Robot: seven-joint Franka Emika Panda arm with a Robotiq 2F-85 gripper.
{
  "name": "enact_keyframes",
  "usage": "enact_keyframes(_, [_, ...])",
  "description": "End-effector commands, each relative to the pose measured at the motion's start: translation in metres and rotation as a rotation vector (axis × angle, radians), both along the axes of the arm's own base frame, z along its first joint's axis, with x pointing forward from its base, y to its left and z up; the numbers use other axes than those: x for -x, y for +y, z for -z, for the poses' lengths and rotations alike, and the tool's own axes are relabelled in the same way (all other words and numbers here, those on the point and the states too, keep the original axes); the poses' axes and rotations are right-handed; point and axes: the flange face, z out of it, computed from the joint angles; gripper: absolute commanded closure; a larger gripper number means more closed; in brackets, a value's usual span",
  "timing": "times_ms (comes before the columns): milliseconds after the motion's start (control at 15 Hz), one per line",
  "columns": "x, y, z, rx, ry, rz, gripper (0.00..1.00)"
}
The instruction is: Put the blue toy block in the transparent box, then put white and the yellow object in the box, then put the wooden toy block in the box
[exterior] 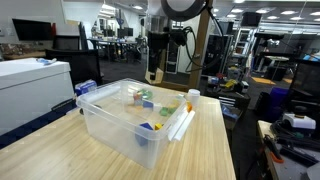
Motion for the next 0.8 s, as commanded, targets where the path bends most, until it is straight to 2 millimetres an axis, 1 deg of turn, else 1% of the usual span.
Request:
enact_keyframes(0, [0.026,0.034,-0.01,-0.011,0.026,-0.153,0.46])
enact_keyframes(67, [0.032,0.049,-0.009,-0.023,0.042,-0.225,0.46])
enact_keyframes(133, [0.035,0.056,-0.001,-0.03,0.049,-0.278,0.46])
enact_keyframes(200, [0.045,0.073,0.015,-0.035,0.091,-0.381,0.46])
enact_keyframes(267, [0.049,0.07,0.037,-0.028,0.142,-0.459,0.46])
enact_keyframes(400, [0.055,0.072,0.055,-0.022,0.197,-0.551,0.46])
enact_keyframes(600, [0.059,0.068,0.085,-0.004,0.273,-0.702,0.46])
enact_keyframes(667, [0.059,0.067,0.09,0.003,0.284,-0.728,0.46])
enact_keyframes(733, [0.057,0.067,0.095,0.012,0.262,-0.731,0.05])
